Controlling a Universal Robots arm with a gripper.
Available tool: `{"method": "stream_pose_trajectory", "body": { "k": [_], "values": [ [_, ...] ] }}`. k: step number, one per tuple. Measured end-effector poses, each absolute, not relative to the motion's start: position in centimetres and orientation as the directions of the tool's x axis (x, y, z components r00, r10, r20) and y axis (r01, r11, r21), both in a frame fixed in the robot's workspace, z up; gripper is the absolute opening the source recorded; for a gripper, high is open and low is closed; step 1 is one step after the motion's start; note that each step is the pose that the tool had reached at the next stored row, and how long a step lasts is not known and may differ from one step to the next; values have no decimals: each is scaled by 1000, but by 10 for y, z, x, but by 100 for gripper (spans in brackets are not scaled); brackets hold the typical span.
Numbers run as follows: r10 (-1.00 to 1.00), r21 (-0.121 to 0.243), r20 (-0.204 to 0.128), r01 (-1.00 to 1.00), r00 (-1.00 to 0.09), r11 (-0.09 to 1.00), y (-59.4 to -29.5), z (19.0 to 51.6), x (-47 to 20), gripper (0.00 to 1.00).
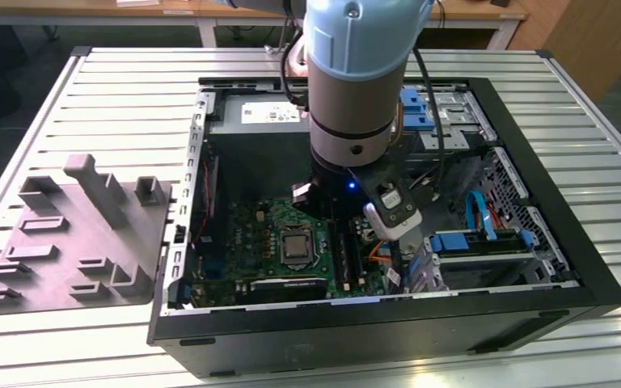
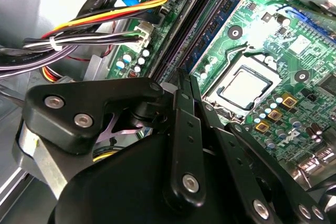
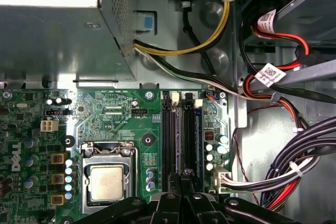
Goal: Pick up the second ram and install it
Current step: 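Insert the second ram into the second slot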
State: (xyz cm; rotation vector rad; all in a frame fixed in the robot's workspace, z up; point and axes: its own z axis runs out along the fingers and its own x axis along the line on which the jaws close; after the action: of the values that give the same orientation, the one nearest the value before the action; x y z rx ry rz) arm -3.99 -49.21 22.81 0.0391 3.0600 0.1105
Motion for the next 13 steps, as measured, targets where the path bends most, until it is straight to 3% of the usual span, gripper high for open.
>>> {"method": "stream_pose_trajectory", "body": {
  "k": [13],
  "values": [
    [28, 74, -78, 23, -997, 997, -492, 226, -40, 12]
  ]
}}
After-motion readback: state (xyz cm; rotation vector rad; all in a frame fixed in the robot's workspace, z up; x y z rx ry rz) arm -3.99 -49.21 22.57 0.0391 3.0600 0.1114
